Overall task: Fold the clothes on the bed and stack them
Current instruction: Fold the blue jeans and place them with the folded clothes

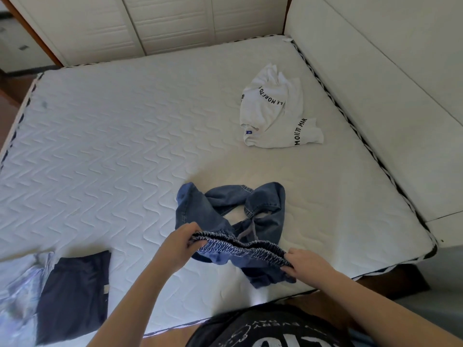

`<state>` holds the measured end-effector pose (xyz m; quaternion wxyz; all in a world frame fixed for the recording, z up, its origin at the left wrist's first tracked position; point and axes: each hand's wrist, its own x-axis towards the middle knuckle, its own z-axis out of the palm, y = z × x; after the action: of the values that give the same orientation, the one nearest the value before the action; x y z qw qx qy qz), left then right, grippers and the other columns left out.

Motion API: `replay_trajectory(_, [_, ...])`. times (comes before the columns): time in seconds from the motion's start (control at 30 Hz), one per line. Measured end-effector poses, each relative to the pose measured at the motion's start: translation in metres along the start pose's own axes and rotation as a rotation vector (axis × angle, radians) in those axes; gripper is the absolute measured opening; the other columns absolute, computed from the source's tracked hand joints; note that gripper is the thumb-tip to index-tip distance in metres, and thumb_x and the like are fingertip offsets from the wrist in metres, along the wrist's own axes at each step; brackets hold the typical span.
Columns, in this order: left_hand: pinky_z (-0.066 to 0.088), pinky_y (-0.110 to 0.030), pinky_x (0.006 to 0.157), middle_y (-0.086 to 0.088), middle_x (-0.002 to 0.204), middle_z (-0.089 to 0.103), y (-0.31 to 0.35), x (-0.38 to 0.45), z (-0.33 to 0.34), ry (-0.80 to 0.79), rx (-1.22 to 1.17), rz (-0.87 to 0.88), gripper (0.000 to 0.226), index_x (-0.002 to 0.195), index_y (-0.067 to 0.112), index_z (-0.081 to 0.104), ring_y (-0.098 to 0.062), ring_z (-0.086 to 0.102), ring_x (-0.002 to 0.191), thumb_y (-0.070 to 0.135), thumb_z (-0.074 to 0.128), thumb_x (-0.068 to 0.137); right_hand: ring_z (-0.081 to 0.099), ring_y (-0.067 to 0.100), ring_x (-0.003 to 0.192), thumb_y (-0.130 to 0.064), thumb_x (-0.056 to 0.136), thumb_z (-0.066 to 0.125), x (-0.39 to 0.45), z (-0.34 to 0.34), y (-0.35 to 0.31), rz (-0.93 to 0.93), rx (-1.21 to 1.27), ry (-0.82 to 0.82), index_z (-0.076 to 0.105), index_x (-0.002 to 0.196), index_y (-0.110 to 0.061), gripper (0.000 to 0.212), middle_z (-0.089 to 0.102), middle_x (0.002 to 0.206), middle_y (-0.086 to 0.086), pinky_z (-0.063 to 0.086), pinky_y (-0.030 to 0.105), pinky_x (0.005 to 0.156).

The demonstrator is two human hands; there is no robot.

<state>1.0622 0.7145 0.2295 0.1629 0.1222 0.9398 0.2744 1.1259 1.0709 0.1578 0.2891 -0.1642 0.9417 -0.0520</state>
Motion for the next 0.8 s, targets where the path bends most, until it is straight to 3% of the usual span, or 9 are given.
replay_trajectory(0.17, [0.039,-0.018,0.061,0.015,0.082,0.052,0.019,-0.004,-0.014,0.006,0.035,0.034,0.036,0.079,0.032,0.049,-0.005,0.052,0.072,0.029,0.084,0.074,0.055,0.026,0.111,-0.036,0.101,0.045,-0.006,-0.005,0.018,-0.076,-0.011,-0.023,0.055,0.126,-0.014,0.035,0.054,0.123,0.008,0.039,0.034,0.087])
replay_trajectory(0.3, [0.037,-0.016,0.058,0.011,0.077,0.054,0.03,-0.008,-0.016,0.15,0.005,-0.044,0.034,0.076,0.025,0.05,-0.01,0.053,0.069,0.019,0.083,0.074,0.056,0.027,0.107,-0.043,0.1,0.044,-0.008,-0.016,0.03,-0.071,-0.07,0.014,0.061,0.12,-0.012,0.041,0.056,0.119,0.008,0.039,0.036,0.086])
replay_trajectory(0.43, [0.036,-0.012,0.056,0.008,0.072,0.055,0.037,-0.011,-0.026,0.287,-0.05,-0.109,0.041,0.07,0.033,0.047,-0.003,0.054,0.073,0.016,0.084,0.073,0.059,0.022,0.094,-0.059,0.096,0.042,-0.011,-0.031,0.04,-0.023,0.035,0.184,0.06,0.101,-0.016,0.047,0.058,0.099,0.003,0.041,0.032,0.076])
replay_trajectory(0.53, [0.036,-0.009,0.057,0.01,0.073,0.056,0.042,-0.014,-0.034,0.384,-0.082,-0.139,0.044,0.07,0.038,0.046,0.004,0.055,0.075,0.016,0.084,0.074,0.055,0.021,0.072,-0.046,0.094,0.057,-0.009,-0.05,0.043,-0.005,0.281,0.356,0.048,0.078,-0.018,0.034,0.052,0.075,0.001,0.036,0.034,0.063])
replay_trajectory(0.6, [0.034,-0.012,0.055,0.01,0.074,0.057,0.042,-0.015,-0.041,0.436,-0.083,-0.182,0.041,0.071,0.037,0.047,0.003,0.056,0.074,0.02,0.084,0.075,0.044,0.009,0.056,-0.036,0.088,0.068,-0.007,-0.064,0.044,0.03,0.509,0.463,0.04,0.07,-0.024,0.036,0.046,0.062,-0.005,0.032,0.03,0.057])
replay_trajectory(0.67, [0.036,-0.021,0.056,0.013,0.069,0.056,0.042,-0.016,-0.047,0.47,-0.03,-0.214,0.039,0.07,0.035,0.049,-0.006,0.058,0.07,0.022,0.085,0.073,0.048,0.005,0.058,-0.029,0.083,0.075,-0.008,-0.077,0.045,0.048,0.681,0.558,0.038,0.077,-0.035,0.038,0.048,0.064,-0.01,0.034,0.02,0.054])
replay_trajectory(0.73, [0.038,-0.031,0.062,0.018,0.064,0.05,0.044,-0.015,-0.052,0.506,0.093,-0.194,0.034,0.072,0.025,0.056,-0.024,0.058,0.072,0.021,0.089,0.068,0.056,-0.005,0.075,-0.026,0.081,0.078,-0.008,-0.092,0.046,0.014,0.741,0.585,0.042,0.097,-0.045,0.043,0.056,0.079,-0.015,0.038,0.009,0.063])
replay_trajectory(0.8, [0.038,-0.037,0.069,0.013,0.066,0.052,0.045,-0.012,-0.055,0.522,0.181,-0.135,0.03,0.076,0.015,0.061,-0.033,0.055,0.077,0.024,0.089,0.068,0.058,-0.002,0.084,-0.024,0.083,0.076,-0.005,-0.104,0.048,-0.023,0.665,0.529,0.052,0.12,-0.036,0.046,0.059,0.093,-0.015,0.038,0.009,0.071])
